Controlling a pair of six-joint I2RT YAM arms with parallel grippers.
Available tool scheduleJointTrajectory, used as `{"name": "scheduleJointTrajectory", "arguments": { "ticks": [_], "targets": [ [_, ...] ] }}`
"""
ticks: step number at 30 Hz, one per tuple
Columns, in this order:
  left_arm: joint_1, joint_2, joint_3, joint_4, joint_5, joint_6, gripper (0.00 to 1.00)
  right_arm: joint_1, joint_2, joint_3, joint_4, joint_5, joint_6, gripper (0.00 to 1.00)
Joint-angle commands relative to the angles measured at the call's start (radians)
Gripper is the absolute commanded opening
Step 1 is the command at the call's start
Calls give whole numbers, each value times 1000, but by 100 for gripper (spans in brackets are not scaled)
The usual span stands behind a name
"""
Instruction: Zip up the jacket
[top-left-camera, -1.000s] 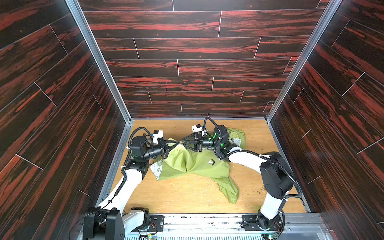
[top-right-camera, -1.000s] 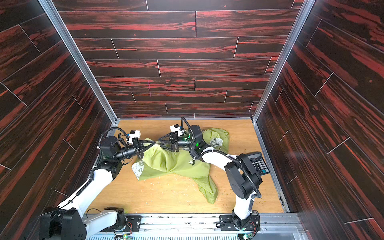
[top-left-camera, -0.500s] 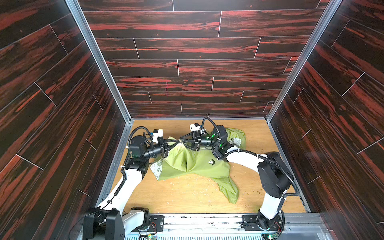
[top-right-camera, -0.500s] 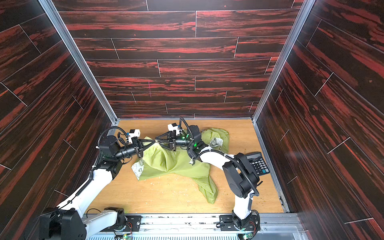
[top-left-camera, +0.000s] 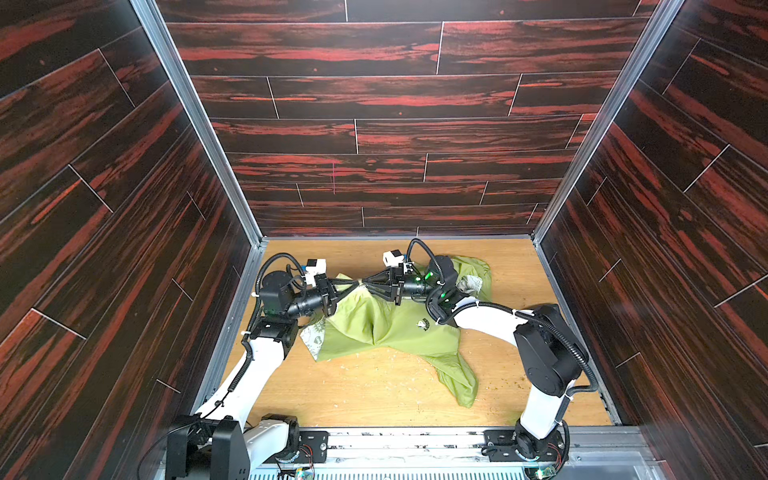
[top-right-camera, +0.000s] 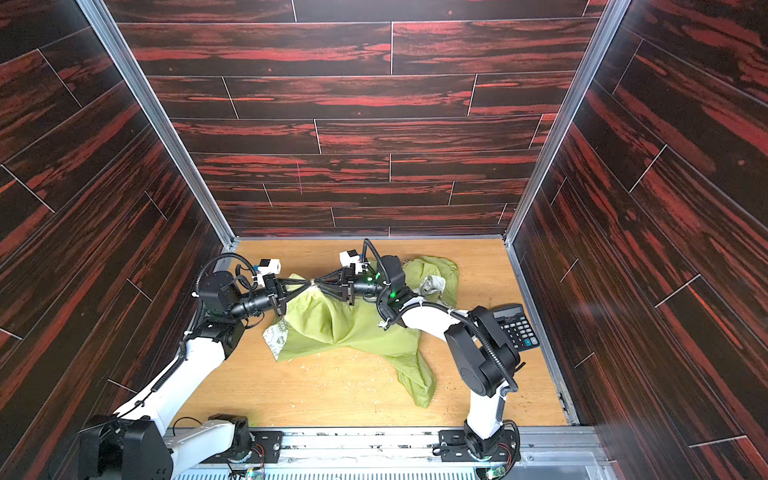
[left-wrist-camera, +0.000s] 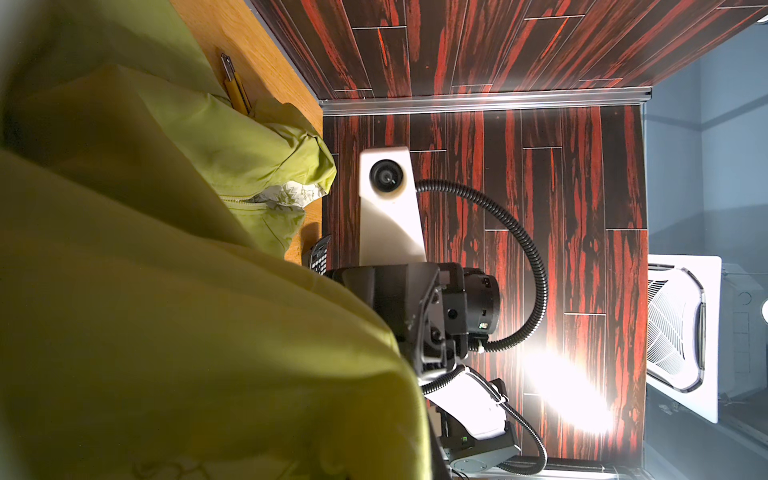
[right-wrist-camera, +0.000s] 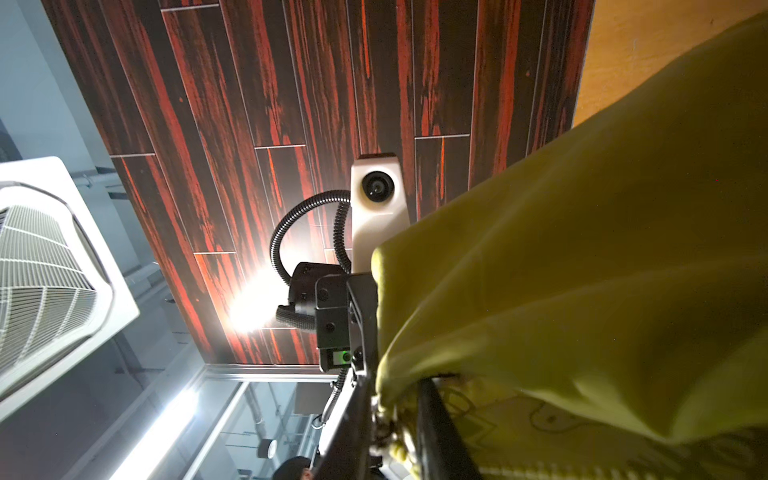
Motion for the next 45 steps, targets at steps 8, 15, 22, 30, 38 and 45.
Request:
{"name": "scheduleJointTrajectory", "arguments": {
  "ticks": [8, 15, 22, 30, 38, 45],
  "targets": [
    [-5, -26, 20, 29, 9, -15, 0, -2, -79, -17, 37, 2, 4, 12],
    [-4, -25, 26, 29, 6, -15, 0, -3, -85, -18, 23, -1, -7, 8],
    [-4, -25, 23, 33, 6, -15, 0, -2, -96, -23, -10, -5, -26, 12],
    [-4, -23, 19, 39, 4, -17, 0, -4, -105, -24, -33, -2, -41, 13],
    [-5, -21, 21, 40, 5, -18, 0, -6, -118, -18, -68, -5, -67, 15],
    [-3, -20, 18, 40, 5, -21, 0, -7, -116, -10, -68, -10, -64, 15]
  ]
}}
